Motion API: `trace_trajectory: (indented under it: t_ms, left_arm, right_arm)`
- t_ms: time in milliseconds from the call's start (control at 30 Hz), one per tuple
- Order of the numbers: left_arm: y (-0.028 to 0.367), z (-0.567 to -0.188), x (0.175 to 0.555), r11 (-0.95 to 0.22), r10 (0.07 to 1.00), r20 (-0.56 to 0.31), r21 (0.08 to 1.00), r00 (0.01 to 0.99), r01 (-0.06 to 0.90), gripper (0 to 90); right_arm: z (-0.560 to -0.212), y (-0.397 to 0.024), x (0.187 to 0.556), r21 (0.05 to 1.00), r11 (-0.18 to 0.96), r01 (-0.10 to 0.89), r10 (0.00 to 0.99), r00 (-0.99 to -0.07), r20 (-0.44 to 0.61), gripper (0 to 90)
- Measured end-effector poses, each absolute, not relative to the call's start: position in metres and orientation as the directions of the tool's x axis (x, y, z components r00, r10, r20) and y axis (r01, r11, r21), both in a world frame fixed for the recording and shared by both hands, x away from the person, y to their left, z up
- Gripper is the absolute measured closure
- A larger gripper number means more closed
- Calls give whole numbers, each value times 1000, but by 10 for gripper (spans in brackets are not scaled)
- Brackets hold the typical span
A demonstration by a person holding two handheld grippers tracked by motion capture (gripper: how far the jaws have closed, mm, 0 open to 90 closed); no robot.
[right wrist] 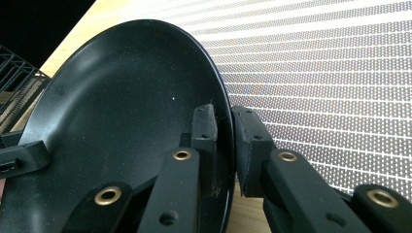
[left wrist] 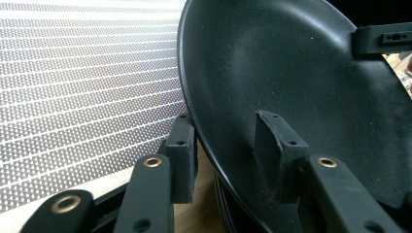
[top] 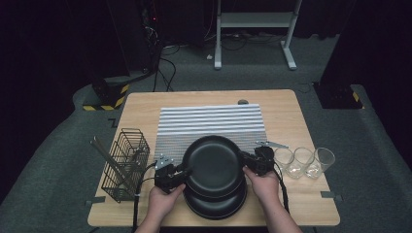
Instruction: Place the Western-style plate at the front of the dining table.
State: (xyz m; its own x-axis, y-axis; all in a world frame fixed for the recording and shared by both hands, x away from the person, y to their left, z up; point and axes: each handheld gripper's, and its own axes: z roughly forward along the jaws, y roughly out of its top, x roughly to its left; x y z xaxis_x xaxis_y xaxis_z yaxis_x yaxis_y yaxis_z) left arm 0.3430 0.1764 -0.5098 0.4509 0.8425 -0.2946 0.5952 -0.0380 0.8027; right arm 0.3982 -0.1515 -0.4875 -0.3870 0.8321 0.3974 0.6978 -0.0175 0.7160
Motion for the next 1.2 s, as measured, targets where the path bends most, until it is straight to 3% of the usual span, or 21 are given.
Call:
trace_trajectory:
  t_ms: [167,567,1200]
  left_arm:
    - [176,-510,343,-35,844,-296,802,448,597,614]
    - [177,-510,342,-35,843,-295,805,450,593,617]
    - [177,-510,343,-28,841,-302,804,449,594,620]
  right_arm:
    - [-487,-152,397,715,-10,699,835,-388,390,787]
    - [-488,-157,383,698,2,716,823,-398,406,653]
    - [-503,-152,374,716,-7,698,814,-412,409,698]
